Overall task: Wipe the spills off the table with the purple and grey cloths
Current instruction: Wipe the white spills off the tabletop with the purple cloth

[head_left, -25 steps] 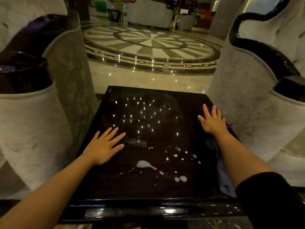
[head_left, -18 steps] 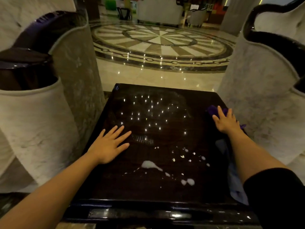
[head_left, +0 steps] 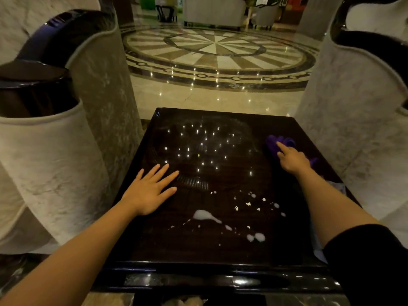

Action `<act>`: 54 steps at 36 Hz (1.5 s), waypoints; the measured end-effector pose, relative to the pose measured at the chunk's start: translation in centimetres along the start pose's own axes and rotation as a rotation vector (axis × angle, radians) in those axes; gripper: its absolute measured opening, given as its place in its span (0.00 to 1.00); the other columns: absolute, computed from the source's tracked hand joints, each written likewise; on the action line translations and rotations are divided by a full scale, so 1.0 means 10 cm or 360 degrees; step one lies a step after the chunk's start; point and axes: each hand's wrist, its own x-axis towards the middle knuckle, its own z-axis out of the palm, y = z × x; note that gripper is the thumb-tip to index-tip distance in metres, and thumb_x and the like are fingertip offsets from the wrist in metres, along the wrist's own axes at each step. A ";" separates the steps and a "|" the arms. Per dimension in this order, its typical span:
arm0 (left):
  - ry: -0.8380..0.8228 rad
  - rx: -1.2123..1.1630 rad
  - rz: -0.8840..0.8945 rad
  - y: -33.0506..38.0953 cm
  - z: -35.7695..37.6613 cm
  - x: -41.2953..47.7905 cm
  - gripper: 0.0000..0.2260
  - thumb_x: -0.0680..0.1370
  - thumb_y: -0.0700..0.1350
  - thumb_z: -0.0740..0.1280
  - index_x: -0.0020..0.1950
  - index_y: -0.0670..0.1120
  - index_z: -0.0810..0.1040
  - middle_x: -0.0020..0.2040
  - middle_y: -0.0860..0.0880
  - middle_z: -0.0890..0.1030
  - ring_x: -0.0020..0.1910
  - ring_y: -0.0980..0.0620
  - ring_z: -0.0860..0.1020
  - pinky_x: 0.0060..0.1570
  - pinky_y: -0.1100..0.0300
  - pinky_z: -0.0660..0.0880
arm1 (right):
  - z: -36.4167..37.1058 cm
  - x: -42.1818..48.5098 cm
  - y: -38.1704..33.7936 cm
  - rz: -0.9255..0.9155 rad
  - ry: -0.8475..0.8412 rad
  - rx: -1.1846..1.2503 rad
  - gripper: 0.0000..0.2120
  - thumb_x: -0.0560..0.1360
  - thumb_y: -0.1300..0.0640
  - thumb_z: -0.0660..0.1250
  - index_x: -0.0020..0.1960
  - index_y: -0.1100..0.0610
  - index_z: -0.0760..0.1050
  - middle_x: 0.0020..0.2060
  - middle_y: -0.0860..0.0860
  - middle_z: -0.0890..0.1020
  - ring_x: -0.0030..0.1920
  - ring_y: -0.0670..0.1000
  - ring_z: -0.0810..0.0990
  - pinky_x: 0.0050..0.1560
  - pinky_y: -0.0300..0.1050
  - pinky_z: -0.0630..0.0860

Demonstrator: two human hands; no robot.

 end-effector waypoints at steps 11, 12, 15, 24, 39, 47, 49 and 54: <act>0.0133 -0.0123 0.0004 0.01 0.03 -0.04 0.22 0.81 0.57 0.45 0.74 0.59 0.45 0.78 0.51 0.45 0.77 0.52 0.44 0.74 0.50 0.43 | 0.23 -0.55 -0.51 -0.0386 0.0047 0.0086 0.20 0.79 0.54 0.55 0.70 0.47 0.60 0.70 0.55 0.67 0.66 0.64 0.66 0.63 0.57 0.66; 0.0146 -0.0137 0.0000 0.01 0.02 -0.05 0.22 0.81 0.56 0.46 0.75 0.58 0.46 0.78 0.51 0.47 0.77 0.52 0.45 0.74 0.50 0.44 | 0.26 -0.60 -0.57 -0.0413 0.0044 0.0091 0.20 0.79 0.54 0.55 0.70 0.47 0.60 0.70 0.55 0.67 0.66 0.63 0.67 0.63 0.57 0.66; 0.0167 -0.0175 -0.0003 0.01 0.01 -0.09 0.22 0.81 0.55 0.46 0.75 0.57 0.48 0.78 0.50 0.51 0.77 0.51 0.47 0.74 0.50 0.46 | 0.34 -0.77 -0.72 -0.0504 0.0028 0.0083 0.20 0.78 0.55 0.56 0.69 0.46 0.61 0.69 0.54 0.69 0.64 0.61 0.69 0.61 0.56 0.67; 0.0115 -0.0195 0.0021 -0.06 0.04 -0.11 0.22 0.81 0.53 0.48 0.75 0.56 0.48 0.78 0.49 0.50 0.77 0.50 0.46 0.74 0.49 0.45 | 0.56 -1.25 -1.04 -0.0759 0.0084 0.0069 0.19 0.78 0.56 0.56 0.69 0.45 0.63 0.69 0.50 0.69 0.64 0.59 0.69 0.63 0.54 0.66; 0.0001 -0.0006 0.0089 -0.14 0.07 -0.27 0.24 0.81 0.53 0.48 0.76 0.53 0.44 0.78 0.47 0.44 0.77 0.47 0.42 0.74 0.47 0.43 | 0.79 -2.11 -1.40 -0.1200 -0.0007 0.0054 0.18 0.78 0.54 0.57 0.67 0.47 0.66 0.67 0.49 0.71 0.60 0.56 0.71 0.61 0.51 0.64; 0.0057 0.0022 0.0065 -0.13 0.10 -0.28 0.23 0.82 0.53 0.46 0.76 0.52 0.45 0.78 0.46 0.45 0.77 0.47 0.44 0.74 0.47 0.45 | 0.80 -2.67 -1.44 -0.1487 -0.0153 0.0104 0.15 0.77 0.59 0.58 0.62 0.49 0.72 0.65 0.51 0.74 0.55 0.58 0.72 0.57 0.52 0.66; 0.0052 -0.0012 0.0050 -0.12 0.10 -0.28 0.23 0.82 0.54 0.45 0.76 0.52 0.45 0.78 0.47 0.46 0.77 0.47 0.44 0.74 0.47 0.44 | 0.75 -2.77 -1.40 -0.1543 -0.0173 0.0126 0.15 0.77 0.60 0.59 0.61 0.50 0.73 0.64 0.52 0.75 0.53 0.58 0.72 0.55 0.51 0.66; 0.0007 -0.0058 -0.0006 -0.05 0.06 -0.28 0.23 0.82 0.52 0.45 0.76 0.52 0.45 0.78 0.46 0.44 0.77 0.46 0.43 0.74 0.46 0.44 | 0.63 -2.97 -1.23 -0.1737 -0.0328 0.0046 0.16 0.73 0.66 0.60 0.56 0.54 0.77 0.58 0.53 0.80 0.47 0.60 0.73 0.50 0.50 0.66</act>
